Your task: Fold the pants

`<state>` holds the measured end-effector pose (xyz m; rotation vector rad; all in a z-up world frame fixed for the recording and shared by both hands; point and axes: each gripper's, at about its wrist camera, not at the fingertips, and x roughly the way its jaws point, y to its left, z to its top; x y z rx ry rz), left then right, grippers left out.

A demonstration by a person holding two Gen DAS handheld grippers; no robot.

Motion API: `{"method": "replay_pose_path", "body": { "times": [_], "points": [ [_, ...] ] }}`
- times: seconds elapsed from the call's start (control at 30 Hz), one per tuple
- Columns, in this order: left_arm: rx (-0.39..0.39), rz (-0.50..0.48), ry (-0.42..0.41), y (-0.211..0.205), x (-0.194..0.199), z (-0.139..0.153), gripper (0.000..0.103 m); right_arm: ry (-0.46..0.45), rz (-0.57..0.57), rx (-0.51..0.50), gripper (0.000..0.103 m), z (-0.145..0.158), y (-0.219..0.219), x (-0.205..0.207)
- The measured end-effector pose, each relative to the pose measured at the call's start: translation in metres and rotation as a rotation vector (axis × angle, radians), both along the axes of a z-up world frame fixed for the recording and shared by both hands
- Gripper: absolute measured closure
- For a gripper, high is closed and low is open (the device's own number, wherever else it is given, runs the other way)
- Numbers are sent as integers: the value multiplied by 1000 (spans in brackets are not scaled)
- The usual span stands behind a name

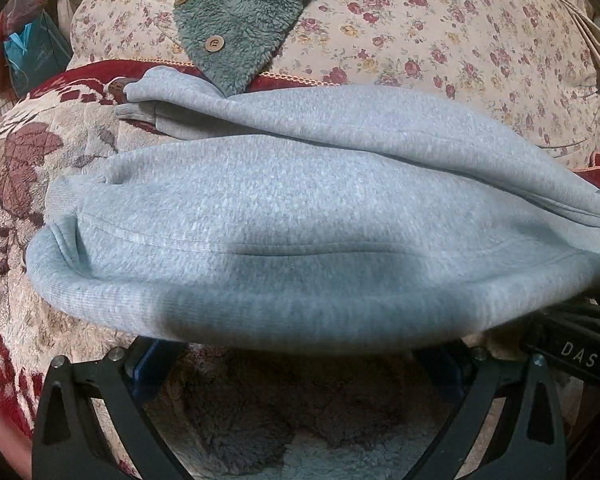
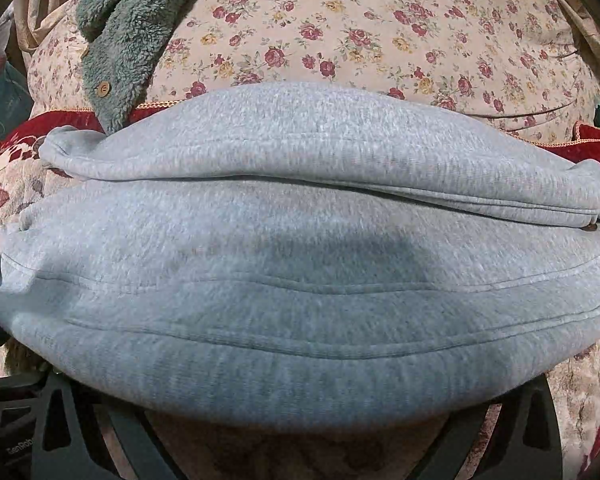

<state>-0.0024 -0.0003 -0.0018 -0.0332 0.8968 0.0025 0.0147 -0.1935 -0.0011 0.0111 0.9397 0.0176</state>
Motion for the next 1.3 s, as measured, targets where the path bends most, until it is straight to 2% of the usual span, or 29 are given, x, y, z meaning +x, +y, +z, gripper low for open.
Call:
{"method": "replay_pose_path", "body": {
  "times": [0.83,0.93,1.03,1.13,1.3],
  "points": [
    [16,9,10,2,1,1,0,13,7,0,0,1,1,1],
    [37,-20,10,-5,-8,8,0,42,63,34,0,5,-2,5],
    [27,-12,-27,-6,-22,20,0,42,95,66,1,12,-6,-6],
    [7,-1,-70,-7,-35,36,0,-2,117,84,0,26,-7,-25],
    [22,5,-114,-13,-50,62,0,-50,110,130,0,54,-21,-49]
  ]
}}
